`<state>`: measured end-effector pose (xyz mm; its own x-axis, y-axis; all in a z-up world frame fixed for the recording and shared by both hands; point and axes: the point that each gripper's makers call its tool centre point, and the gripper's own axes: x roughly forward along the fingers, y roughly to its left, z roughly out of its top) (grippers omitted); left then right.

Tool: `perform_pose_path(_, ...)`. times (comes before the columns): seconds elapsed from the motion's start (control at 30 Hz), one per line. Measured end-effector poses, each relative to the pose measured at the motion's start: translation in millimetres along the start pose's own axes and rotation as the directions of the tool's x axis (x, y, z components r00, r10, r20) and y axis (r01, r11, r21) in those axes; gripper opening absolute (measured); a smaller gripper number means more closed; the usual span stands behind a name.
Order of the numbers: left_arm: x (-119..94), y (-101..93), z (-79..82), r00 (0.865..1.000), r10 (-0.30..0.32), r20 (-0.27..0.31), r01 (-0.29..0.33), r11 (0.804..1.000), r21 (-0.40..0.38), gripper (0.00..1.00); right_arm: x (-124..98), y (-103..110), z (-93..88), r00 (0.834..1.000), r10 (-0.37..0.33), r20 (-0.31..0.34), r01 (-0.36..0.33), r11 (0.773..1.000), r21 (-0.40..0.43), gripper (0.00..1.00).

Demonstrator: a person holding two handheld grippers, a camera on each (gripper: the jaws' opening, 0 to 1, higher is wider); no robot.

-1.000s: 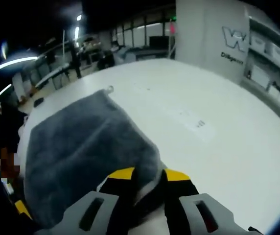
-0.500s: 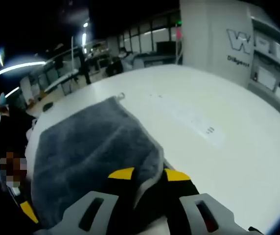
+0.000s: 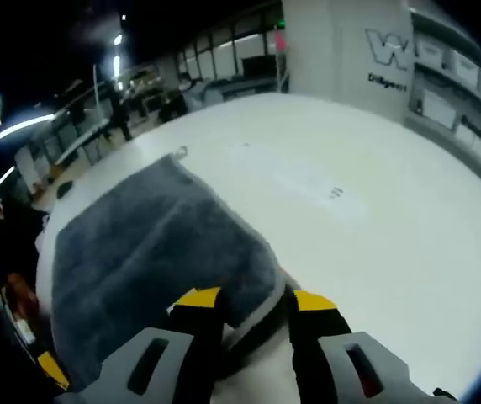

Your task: Open the folded towel by lifting each exposed corner and separating the folded layers until the towel lies flat within the target outline without major curled edges

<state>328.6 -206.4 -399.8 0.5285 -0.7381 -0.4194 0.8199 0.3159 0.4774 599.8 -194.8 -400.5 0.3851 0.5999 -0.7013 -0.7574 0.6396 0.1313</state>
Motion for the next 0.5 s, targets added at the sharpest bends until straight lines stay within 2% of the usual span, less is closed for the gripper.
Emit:
perform_pose_path(0.17,0,-2.3,-0.4,1.000,-0.004,-0.001,0.004,1.000,0.003,0.01,6,0,-7.6,0.999,0.014,-0.029,-0.014,1.000,0.007,0.26)
perform_pose_path(0.33,-1,-2.8,-0.2,1.000,-0.003,0.000,0.003,1.000,0.004,0.01,8,2,-6.7,0.999,0.028,-0.031,-0.028,1.000,0.005,0.25)
perform_pose_path(0.5,-1,-4.5,-0.5,1.000,-0.006,0.001,0.006,1.000,0.005,0.01,4,9,8.6,0.998,0.058,0.036,-0.057,0.998,-0.026,0.23)
